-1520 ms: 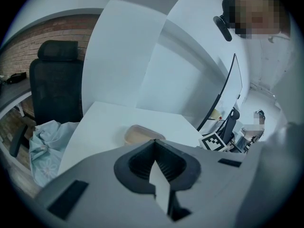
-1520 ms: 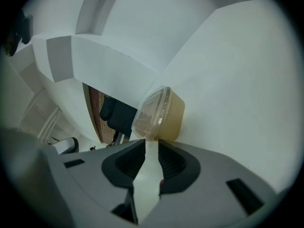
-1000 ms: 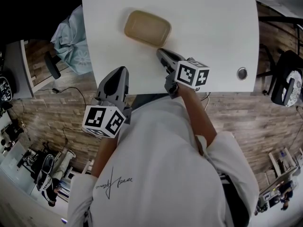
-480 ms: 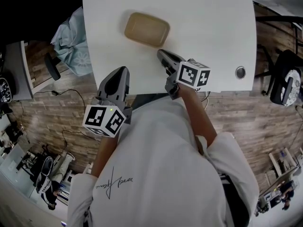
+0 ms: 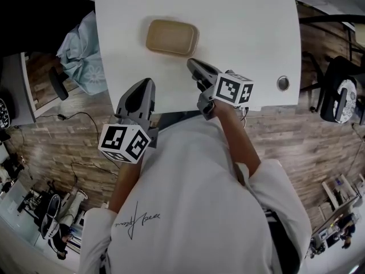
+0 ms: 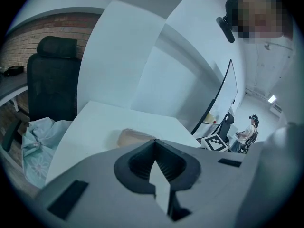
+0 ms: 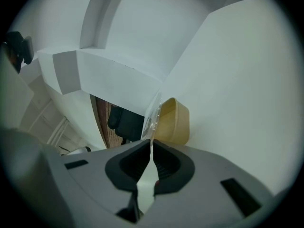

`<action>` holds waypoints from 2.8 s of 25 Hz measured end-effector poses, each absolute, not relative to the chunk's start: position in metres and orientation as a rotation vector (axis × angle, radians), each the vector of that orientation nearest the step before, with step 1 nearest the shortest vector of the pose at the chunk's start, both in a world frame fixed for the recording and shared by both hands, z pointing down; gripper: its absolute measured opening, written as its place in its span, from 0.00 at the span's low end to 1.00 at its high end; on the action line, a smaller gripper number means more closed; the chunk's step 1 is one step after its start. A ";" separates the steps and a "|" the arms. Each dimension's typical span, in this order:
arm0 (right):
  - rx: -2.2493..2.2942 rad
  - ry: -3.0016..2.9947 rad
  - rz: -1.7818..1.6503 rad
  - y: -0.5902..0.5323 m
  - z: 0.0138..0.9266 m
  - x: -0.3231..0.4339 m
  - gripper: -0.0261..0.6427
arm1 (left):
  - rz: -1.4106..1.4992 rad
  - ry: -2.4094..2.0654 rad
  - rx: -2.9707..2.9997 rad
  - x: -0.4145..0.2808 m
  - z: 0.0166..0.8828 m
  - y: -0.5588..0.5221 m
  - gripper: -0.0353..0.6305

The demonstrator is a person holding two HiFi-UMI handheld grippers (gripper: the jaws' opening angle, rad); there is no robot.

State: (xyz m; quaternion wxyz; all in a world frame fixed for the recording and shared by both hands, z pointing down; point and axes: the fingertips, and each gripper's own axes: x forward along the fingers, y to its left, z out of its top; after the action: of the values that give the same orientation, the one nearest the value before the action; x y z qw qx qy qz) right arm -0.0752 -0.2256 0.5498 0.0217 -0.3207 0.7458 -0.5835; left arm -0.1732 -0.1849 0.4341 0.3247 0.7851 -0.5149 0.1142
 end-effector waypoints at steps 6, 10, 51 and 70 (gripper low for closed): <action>-0.999 2.317 -1.784 -0.228 0.543 -0.072 0.08 | 0.270 -1.357 2.071 -0.174 0.427 -0.184 0.06; -0.998 2.329 -1.768 -0.230 0.539 -0.070 0.08 | 0.262 -1.360 2.075 -0.172 0.425 -0.182 0.06; -1.022 2.466 -1.638 -0.230 0.499 -0.078 0.07 | 0.098 -1.348 2.114 -0.181 0.406 -0.172 0.06; -0.996 2.491 -1.574 -0.229 0.474 -0.080 0.07 | 0.035 -1.369 2.129 -0.184 0.394 -0.165 0.06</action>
State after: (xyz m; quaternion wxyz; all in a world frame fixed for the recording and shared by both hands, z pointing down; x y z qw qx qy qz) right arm -0.0805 -0.2289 0.4742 0.0155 -0.3202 0.8009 -0.5058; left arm -0.1845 -0.1652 0.3941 0.3004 0.8022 -0.5158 0.0134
